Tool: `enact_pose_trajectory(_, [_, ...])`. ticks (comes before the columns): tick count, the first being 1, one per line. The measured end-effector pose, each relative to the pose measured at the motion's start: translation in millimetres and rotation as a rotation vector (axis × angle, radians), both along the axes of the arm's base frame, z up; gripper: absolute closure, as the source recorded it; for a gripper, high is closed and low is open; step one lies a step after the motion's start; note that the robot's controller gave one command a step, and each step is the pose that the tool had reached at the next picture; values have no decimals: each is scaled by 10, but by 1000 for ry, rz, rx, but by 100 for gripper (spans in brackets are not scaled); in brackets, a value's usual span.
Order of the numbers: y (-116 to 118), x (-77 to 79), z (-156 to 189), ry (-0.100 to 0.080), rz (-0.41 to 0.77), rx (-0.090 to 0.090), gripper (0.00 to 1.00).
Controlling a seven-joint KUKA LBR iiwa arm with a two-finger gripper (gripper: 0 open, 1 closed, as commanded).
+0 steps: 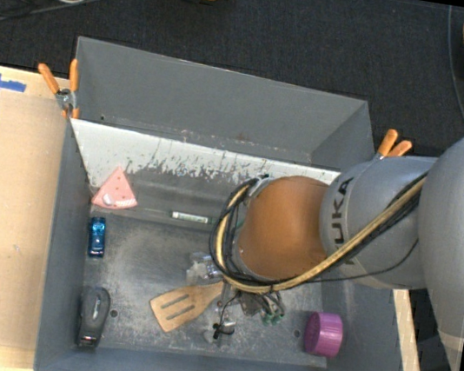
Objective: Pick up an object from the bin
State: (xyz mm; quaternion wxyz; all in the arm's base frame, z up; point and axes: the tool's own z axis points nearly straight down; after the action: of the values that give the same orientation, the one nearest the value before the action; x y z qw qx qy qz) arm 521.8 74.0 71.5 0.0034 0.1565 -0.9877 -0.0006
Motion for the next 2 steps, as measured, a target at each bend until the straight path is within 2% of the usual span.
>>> enact_pose_trajectory(1, [-114, 103, -11, -7, -107, 1, 100])
enact_pose_trajectory(2, [-115, 103, -11, -7, -108, 1, 100])
